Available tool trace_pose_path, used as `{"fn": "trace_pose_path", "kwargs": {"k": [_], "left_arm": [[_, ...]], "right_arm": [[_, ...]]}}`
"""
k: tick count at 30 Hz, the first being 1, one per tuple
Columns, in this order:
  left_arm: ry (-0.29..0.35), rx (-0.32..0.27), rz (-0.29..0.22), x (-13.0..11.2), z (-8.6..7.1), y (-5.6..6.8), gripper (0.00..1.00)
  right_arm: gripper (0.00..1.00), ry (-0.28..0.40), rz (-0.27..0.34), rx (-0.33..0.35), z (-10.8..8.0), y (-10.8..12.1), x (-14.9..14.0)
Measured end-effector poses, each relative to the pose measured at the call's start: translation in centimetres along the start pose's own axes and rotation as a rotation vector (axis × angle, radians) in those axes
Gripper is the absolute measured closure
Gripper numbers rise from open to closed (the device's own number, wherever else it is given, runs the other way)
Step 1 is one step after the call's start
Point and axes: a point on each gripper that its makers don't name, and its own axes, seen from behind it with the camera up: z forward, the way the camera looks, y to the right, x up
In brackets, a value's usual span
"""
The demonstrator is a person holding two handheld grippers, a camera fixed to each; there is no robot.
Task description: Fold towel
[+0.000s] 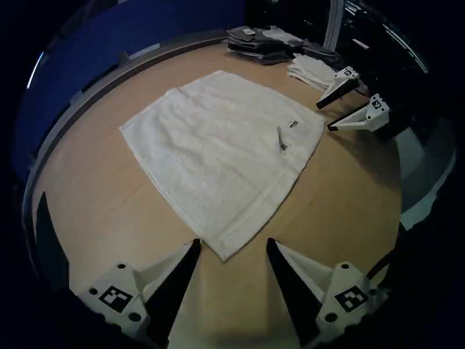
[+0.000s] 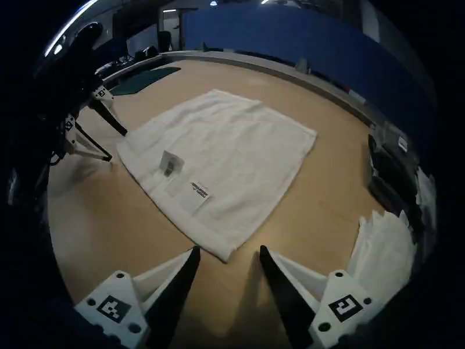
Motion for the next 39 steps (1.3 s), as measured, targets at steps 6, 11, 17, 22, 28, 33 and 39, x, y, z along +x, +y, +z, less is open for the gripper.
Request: {"fn": "trace_pose_path", "kwargs": {"k": [6,11,17,22,28,33,39], "left_arm": [[-0.013,0.024,0.004,-0.14,0.09,-0.35,0.38],[-0.02,0.028,0.007,-0.21,0.03,-0.21,0.47],[-0.024,0.03,0.015,-0.19,-0.04,-0.03,0.52],[-0.028,0.029,0.013,-0.15,-0.07,0.14,0.63],[-0.031,0.03,0.026,-0.13,-0.16,0.23,0.74],[-0.033,0.032,0.041,-0.05,-0.22,0.27,0.82],[-0.033,0.038,0.06,0.02,-0.29,0.08,0.87]], "right_arm": [[0.41,-0.007,0.002,0.014,0.14,-0.35,-0.21],[0.64,-0.008,0.004,0.013,0.34,-0.49,-0.2],[0.71,-0.01,0.01,0.01,0.45,-0.49,-0.29],[0.75,-0.012,0.01,0.01,0.5,-0.41,-0.26],[0.79,-0.012,-0.001,0.004,0.51,-0.32,-0.13],[0.82,-0.013,0.006,0.001,0.43,-0.23,-0.14],[0.89,-0.009,0.019,0.0,0.15,-0.05,0.15]]}}
